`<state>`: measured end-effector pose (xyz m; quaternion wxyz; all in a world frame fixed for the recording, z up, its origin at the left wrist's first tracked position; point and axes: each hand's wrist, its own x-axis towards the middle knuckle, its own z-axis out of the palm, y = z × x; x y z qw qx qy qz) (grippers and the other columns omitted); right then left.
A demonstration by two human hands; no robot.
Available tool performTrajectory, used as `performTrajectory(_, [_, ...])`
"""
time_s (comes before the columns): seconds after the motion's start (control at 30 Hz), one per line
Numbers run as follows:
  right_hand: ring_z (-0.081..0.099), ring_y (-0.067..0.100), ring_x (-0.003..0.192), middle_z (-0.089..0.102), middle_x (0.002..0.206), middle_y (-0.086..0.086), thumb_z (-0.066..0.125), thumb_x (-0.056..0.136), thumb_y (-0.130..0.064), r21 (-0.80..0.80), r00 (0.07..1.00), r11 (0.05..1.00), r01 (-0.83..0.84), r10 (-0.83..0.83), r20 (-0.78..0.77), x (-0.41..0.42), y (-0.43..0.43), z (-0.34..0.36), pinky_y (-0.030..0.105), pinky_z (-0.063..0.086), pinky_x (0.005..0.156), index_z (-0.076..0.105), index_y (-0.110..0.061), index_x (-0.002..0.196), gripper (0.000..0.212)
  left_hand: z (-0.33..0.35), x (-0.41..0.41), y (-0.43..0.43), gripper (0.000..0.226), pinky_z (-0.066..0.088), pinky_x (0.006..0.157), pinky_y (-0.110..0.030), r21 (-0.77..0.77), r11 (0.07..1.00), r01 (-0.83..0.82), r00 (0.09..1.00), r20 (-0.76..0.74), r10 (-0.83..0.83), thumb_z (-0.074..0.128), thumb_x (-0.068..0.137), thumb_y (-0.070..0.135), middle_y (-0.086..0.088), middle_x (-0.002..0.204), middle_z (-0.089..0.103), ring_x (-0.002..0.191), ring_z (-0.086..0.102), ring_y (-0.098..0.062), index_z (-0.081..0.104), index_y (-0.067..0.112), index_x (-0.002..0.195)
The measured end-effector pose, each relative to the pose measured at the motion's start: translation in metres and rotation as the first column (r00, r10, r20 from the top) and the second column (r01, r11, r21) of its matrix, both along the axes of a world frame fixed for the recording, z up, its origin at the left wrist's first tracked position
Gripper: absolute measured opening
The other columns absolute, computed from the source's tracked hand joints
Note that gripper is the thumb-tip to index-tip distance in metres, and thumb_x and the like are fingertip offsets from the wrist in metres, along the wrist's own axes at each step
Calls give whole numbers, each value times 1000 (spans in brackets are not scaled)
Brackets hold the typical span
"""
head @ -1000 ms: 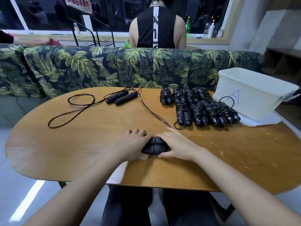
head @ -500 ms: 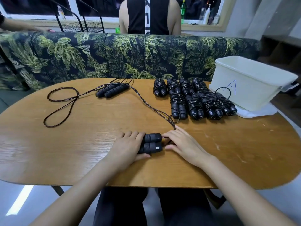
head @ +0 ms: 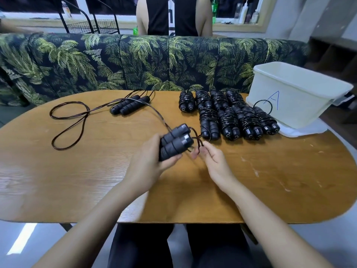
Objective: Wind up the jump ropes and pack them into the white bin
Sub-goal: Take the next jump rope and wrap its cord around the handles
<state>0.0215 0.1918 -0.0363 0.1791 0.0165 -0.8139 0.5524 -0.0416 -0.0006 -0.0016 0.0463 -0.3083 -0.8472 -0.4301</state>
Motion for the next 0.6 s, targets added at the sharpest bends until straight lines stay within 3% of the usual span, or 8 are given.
performTrajectory(0.13, [61, 22, 92, 63, 78, -3, 34, 95, -35, -219, 973, 963, -158, 189, 130, 8, -15, -2, 21, 43, 92, 57, -13, 81, 34, 30, 2, 5, 52, 46, 73, -26, 252, 958, 134, 983, 85, -160, 64, 74, 53, 20, 89, 60, 81, 57, -2, 52, 23, 114])
performTrajectory(0.2, [62, 19, 88, 63, 79, 7, 39, 96, -40, -185, 954, 960, -208, 241, 178, 10, -14, -1, 21, 44, 91, 58, -10, 85, 36, 40, 7, 4, 52, 45, 73, -19, 194, 928, 318, 936, 92, -340, 70, 77, 43, 19, 90, 60, 82, 56, 1, 52, 19, 119])
performTrajectory(0.27, [63, 18, 86, 63, 96, 27, 45, 101, -18, -137, 942, 961, -240, 265, 206, 8, -4, 13, 13, 45, 85, 61, 5, 101, 28, 44, 15, 0, 54, 47, 74, -19, 54, 875, 481, 866, 129, -484, 74, 77, 38, 14, 94, 62, 84, 58, 0, 53, 18, 123])
performTrajectory(0.33, [60, 20, 79, 62, 100, 27, 49, 98, -8, 6, 936, 958, -286, 278, 214, 0, 9, 39, 13, 45, 77, 60, 12, 105, 24, 44, 19, -5, 56, 49, 79, -23, -77, 826, 558, 824, 170, -541, 76, 78, 38, 14, 99, 63, 90, 60, -3, 52, 23, 126])
performTrajectory(0.37, [58, 20, 78, 64, 92, 16, 50, 98, -22, 187, 935, 926, -328, 291, 200, -7, 16, 50, 22, 46, 79, 63, 5, 100, 30, 44, 20, -8, 55, 49, 80, -24, -137, 806, 575, 816, 164, -554, 76, 79, 39, 16, 100, 62, 92, 60, -3, 52, 25, 126])
performTrajectory(0.43, [59, 19, 95, 62, 87, -4, 44, 97, -43, 612, 928, 698, -371, 292, 230, -20, 25, 65, 40, 42, 98, 64, -15, 92, 35, 44, 20, -13, 53, 49, 80, -28, -348, 763, 545, 822, 41, -568, 71, 78, 51, 19, 99, 58, 91, 56, -3, 51, 31, 122])
performTrajectory(0.47, [57, 21, 105, 62, 89, -10, 45, 98, -39, 743, 935, 570, -351, 251, 250, -26, 27, 70, 42, 37, 105, 65, -20, 92, 28, 45, 20, -14, 53, 48, 79, -32, -490, 734, 470, 823, -57, -565, 65, 78, 61, 18, 98, 56, 90, 55, -5, 49, 32, 119])
performTrajectory(0.6, [53, 11, 83, 71, 88, -16, 60, 93, -17, 958, 953, 247, -146, 295, 69, -37, 22, 93, 36, 40, 100, 65, -18, 80, 13, 40, 19, -9, 61, 43, 84, -32, -790, 607, 82, 791, -318, -522, 47, 79, 72, 9, 104, 56, 98, 54, -17, 45, 27, 119])
